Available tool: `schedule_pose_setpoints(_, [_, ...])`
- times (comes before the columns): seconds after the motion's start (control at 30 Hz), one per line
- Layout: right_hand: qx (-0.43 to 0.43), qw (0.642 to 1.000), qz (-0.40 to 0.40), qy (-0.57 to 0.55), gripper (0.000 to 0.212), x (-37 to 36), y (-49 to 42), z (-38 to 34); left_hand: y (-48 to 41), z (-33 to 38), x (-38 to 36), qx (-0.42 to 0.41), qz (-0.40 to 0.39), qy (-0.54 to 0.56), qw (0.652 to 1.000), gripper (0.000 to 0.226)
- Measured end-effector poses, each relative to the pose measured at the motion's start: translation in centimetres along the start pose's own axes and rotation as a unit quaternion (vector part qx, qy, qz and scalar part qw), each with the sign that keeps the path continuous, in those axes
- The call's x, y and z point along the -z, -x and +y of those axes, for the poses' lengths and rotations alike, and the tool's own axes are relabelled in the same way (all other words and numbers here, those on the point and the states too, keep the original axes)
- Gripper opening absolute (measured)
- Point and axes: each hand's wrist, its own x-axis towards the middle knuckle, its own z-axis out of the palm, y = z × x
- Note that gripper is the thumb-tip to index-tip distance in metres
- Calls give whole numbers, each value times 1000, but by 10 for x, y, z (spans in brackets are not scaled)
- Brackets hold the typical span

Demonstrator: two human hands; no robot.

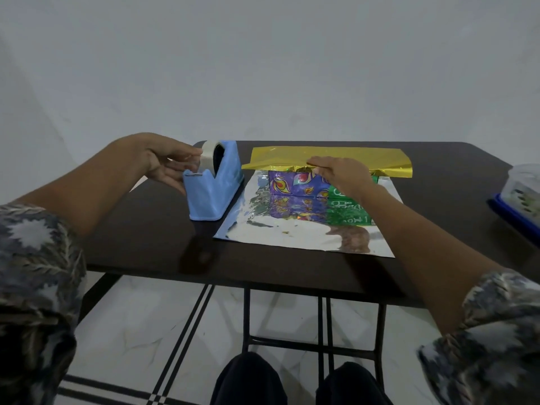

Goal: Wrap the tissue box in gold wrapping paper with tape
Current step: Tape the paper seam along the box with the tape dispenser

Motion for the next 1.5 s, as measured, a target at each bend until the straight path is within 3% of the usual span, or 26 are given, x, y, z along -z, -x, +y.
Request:
schedule_pose_setpoints(0.2, [1, 1000, -5, 8, 42, 0, 0, 0, 1, -5, -7, 27, -13, 62, 998, 13])
schedule_pose_setpoints(0.67, [-13, 1000, -15, -8, 42, 4, 2, -4, 9, -20, -15, -88, 33, 167, 981, 9])
schedule_pose_setpoints(0.93, [-8, 1000, -23, -13, 41, 1, 1, 0, -7, -43, -21, -158, 101, 314, 931, 13])
schedule_pose_setpoints(1.1, [-6, 1000, -7, -4, 38, -2, 0, 3, -6, -50, -20, -148, 85, 324, 931, 18])
schedule_pose_setpoints(1.23, [2, 1000, -3, -9, 38, 0, 0, 2, -4, -58, -25, -167, 70, 321, 929, 6])
schedule_pose_setpoints(1.37, [-2, 1000, -4, -7, 39, 1, 1, 0, -5, -65, -30, -172, 100, 339, 920, 22])
schedule_pose_setpoints(1.5, [3, 1000, -8, 0, 40, 2, 1, 0, -7, -71, -32, -171, 101, 361, 911, 12])
